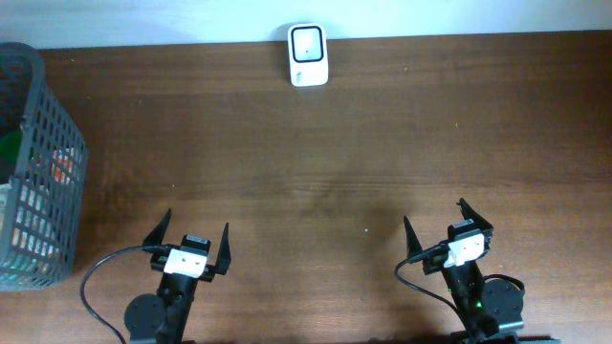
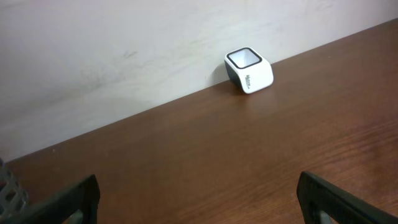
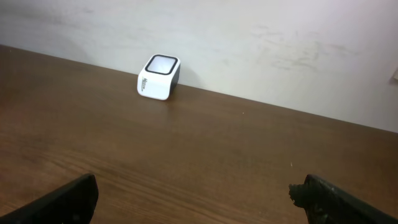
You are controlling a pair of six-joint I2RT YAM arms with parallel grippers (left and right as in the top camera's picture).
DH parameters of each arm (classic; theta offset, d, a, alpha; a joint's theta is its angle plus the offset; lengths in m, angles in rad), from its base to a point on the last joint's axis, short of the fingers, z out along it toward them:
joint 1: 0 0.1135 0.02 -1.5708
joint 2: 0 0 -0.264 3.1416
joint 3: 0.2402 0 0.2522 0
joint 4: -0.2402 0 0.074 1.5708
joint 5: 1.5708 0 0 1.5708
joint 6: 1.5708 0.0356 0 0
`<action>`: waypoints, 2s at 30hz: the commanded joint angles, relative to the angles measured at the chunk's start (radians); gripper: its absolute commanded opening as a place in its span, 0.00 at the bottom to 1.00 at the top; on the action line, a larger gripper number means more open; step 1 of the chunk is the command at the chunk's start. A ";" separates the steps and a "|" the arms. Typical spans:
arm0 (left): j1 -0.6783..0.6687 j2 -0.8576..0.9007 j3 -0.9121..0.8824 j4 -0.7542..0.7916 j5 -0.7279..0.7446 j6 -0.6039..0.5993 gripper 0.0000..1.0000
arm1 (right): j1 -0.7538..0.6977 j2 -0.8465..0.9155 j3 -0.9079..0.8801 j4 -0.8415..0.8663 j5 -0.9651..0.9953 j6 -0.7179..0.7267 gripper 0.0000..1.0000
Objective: Scan the item barcode
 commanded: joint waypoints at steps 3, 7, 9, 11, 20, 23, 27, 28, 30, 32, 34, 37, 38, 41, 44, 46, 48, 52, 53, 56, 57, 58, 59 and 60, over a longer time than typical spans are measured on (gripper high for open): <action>-0.003 -0.008 -0.007 0.082 0.199 0.011 0.99 | 0.008 -0.008 -0.008 -0.001 0.009 0.012 0.98; -0.003 -0.007 -0.007 0.074 0.195 -0.003 0.99 | 0.008 -0.008 -0.008 -0.001 0.008 0.012 0.98; -0.003 -0.005 -0.002 0.075 0.164 -0.046 0.99 | 0.008 -0.008 -0.008 -0.001 0.008 0.012 0.98; -0.003 0.010 0.010 0.074 0.143 -0.072 0.99 | 0.008 -0.008 -0.008 -0.001 0.008 0.012 0.98; -0.003 0.285 0.219 0.032 0.144 -0.071 0.99 | 0.008 -0.008 -0.008 -0.001 0.009 0.012 0.98; -0.003 0.431 0.355 -0.030 0.145 -0.071 0.99 | 0.008 -0.008 -0.008 -0.001 0.009 0.012 0.98; -0.003 0.692 0.641 -0.216 0.144 -0.071 0.99 | 0.008 -0.008 -0.008 -0.001 0.009 0.012 0.98; -0.003 0.745 0.703 -0.257 0.144 -0.071 0.99 | 0.008 -0.008 -0.008 -0.001 0.009 0.012 0.98; -0.003 0.864 0.853 -0.371 0.144 -0.071 0.99 | 0.008 -0.008 -0.008 -0.001 0.008 0.012 0.98; -0.003 0.959 0.979 -0.484 0.145 -0.072 0.99 | 0.008 -0.008 -0.008 -0.001 0.009 0.012 0.98; -0.003 1.054 1.109 -0.610 0.157 -0.072 0.99 | 0.008 -0.008 -0.008 -0.001 0.009 0.012 0.98; -0.003 1.212 1.345 -0.831 0.210 -0.072 0.99 | 0.008 -0.008 -0.008 -0.001 0.009 0.012 0.98; -0.003 1.243 1.394 -0.876 0.234 -0.072 0.99 | 0.008 -0.008 -0.008 -0.001 0.009 0.012 0.98; -0.003 1.308 1.487 -0.940 0.320 -0.071 0.99 | 0.008 -0.008 -0.008 -0.001 0.009 0.012 0.98; -0.003 1.335 1.494 -0.891 0.363 -0.079 0.99 | 0.008 -0.008 -0.008 -0.001 0.009 0.012 0.98; -0.003 1.337 1.494 -0.866 0.362 -0.079 0.99 | 0.008 -0.008 -0.008 -0.001 0.009 0.012 0.98; 0.000 1.337 1.503 -0.839 0.330 -0.100 0.99 | 0.008 -0.008 -0.008 -0.001 0.009 0.012 0.98; 0.075 1.346 1.611 -0.831 0.039 -0.303 0.99 | 0.008 -0.008 -0.008 -0.001 0.008 0.012 0.98; 0.103 1.346 1.638 -0.830 -0.001 -0.323 0.99 | 0.008 -0.008 -0.008 -0.001 0.009 0.012 0.98; 0.229 1.347 1.728 -0.814 -0.131 -0.410 0.99 | 0.008 -0.008 -0.008 -0.001 0.009 0.012 0.98; 0.273 1.347 1.746 -0.802 -0.157 -0.431 0.99 | 0.008 -0.008 -0.008 -0.001 0.009 0.012 0.98; 0.322 1.347 1.760 -0.789 -0.174 -0.452 0.99 | 0.008 -0.008 -0.008 -0.001 0.009 0.012 0.98; 0.357 1.347 1.765 -0.779 -0.180 -0.468 0.99 | 0.008 -0.008 -0.008 -0.001 0.009 0.012 0.98; 0.414 1.347 1.767 -0.767 -0.183 -0.489 0.99 | 0.008 -0.008 -0.008 -0.001 0.009 0.012 0.98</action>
